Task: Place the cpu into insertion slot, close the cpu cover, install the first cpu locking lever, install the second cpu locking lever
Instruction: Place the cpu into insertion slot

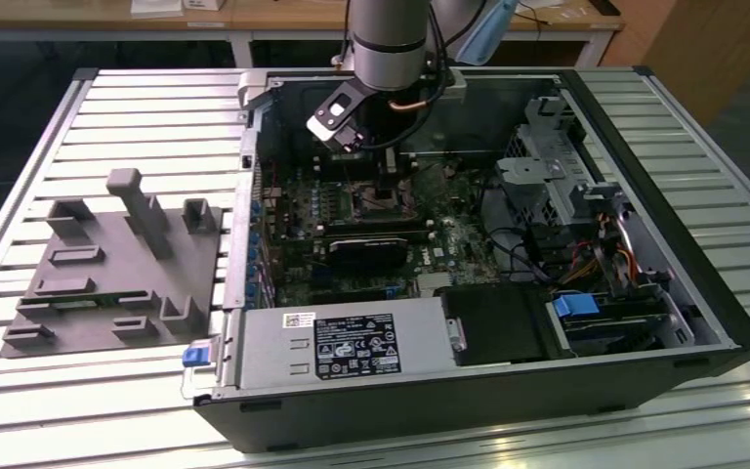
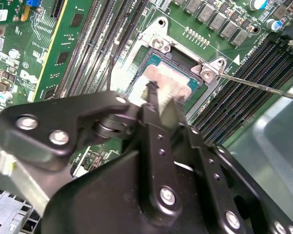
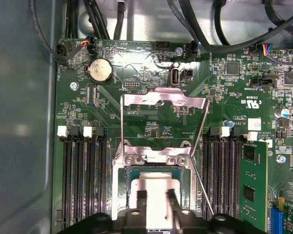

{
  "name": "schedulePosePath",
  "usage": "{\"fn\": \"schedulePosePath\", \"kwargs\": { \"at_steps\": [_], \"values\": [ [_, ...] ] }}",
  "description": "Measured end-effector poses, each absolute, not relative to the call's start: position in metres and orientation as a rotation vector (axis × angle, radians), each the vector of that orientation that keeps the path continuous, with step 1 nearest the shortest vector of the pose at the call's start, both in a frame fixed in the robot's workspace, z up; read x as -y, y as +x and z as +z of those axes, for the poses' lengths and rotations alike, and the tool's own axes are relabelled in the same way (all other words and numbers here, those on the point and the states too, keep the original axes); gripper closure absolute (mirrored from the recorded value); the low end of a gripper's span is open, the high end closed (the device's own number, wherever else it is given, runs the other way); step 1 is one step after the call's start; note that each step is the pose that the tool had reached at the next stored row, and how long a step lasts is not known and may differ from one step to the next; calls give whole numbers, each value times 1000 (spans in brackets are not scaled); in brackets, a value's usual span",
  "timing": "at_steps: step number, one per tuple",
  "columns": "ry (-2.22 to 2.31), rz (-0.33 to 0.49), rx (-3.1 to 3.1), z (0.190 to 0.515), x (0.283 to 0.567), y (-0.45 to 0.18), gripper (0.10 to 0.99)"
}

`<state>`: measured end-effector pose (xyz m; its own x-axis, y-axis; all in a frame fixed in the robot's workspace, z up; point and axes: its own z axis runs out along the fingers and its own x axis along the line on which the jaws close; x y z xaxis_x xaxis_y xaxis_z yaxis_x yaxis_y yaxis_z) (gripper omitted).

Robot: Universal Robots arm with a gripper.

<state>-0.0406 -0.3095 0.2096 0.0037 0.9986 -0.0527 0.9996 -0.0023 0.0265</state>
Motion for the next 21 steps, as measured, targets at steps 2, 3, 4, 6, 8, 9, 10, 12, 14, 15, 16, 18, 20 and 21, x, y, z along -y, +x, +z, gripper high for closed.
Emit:
{"fn": "schedulePosePath", "kwargs": {
  "at_steps": [2, 3, 4, 6, 8, 9, 10, 12, 14, 15, 16, 18, 20, 21],
  "values": [
    [2185, -29, -2179, 210, 310, -41, 871],
    [2185, -29, -2179, 210, 310, -41, 929],
    [2185, -29, -2179, 210, 310, -41, 929],
    [2185, -28, -2179, 210, 310, -41, 984],
    [2186, -28, -2179, 210, 310, -41, 984],
    [2188, -22, -2182, 210, 310, -41, 984],
    [2194, -10, -2187, 210, 310, -41, 984],
    [2203, 12, -2199, 213, 310, -41, 984],
    [2208, 26, -2205, 216, 310, -41, 984],
    [2209, 29, -2207, 219, 310, -41, 984],
    [2210, 31, -2208, 222, 310, -41, 984],
    [2211, 32, -2208, 227, 310, -41, 984],
    [2211, 32, -2208, 231, 310, -41, 984],
    [2211, 32, -2208, 233, 310, -40, 984]
  ]
}}
